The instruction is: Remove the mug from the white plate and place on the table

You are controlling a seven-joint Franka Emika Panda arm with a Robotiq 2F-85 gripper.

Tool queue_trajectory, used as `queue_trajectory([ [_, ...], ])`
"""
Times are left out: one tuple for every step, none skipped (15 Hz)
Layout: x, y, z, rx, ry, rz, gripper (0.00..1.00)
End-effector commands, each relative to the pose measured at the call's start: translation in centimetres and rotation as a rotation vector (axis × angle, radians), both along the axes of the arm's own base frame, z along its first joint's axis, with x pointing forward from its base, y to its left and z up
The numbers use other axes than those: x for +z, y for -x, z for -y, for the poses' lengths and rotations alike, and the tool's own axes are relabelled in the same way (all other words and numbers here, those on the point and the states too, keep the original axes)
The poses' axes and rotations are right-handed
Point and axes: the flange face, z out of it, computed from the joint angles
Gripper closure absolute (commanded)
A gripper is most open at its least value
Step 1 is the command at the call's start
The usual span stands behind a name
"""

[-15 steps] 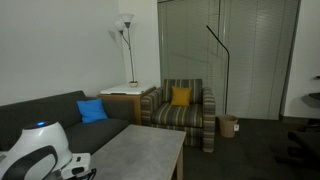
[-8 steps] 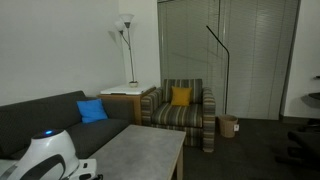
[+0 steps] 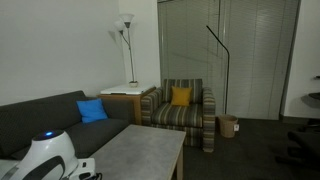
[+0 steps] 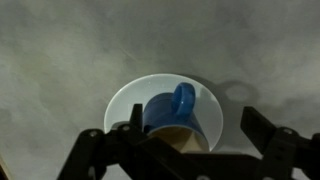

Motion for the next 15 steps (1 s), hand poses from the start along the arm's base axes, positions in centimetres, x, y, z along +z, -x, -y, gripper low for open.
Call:
queue_trajectory([
  [-0.03, 0.00, -0.49, 0.013, 0.021, -0.027, 0.00],
  [0.00, -0.02, -0.51, 0.014, 0.024, -0.025, 0.00],
  [0.00, -0.03, -0.47, 0.013, 0.025, -0.026, 0.00],
  [-0.07, 0.05, -0.38, 0.003, 0.025, -0.031, 0.00],
  [-0.12, 0.11, -0.36, -0.002, 0.024, -0.033, 0.00],
  [-0.18, 0.18, -0.29, -0.006, 0.025, -0.033, 0.00],
  [-0.22, 0.22, -0.26, -0.011, 0.024, -0.036, 0.00],
  [-0.30, 0.31, -0.27, -0.015, 0.026, -0.043, 0.00],
  [-0.37, 0.39, -0.30, -0.020, 0.026, -0.049, 0.00],
  [-0.48, 0.51, -0.36, -0.024, 0.025, -0.058, 0.02],
  [-0.58, 0.61, -0.40, -0.027, 0.024, -0.068, 0.06],
  [-0.66, 0.69, -0.41, -0.028, 0.024, -0.078, 0.05],
  [-0.73, 0.76, -0.41, -0.030, 0.024, -0.087, 0.07],
  [-0.80, 0.82, -0.42, -0.031, 0.024, -0.094, 0.04],
  [-0.85, 0.88, -0.41, -0.032, 0.023, -0.100, 0.05],
])
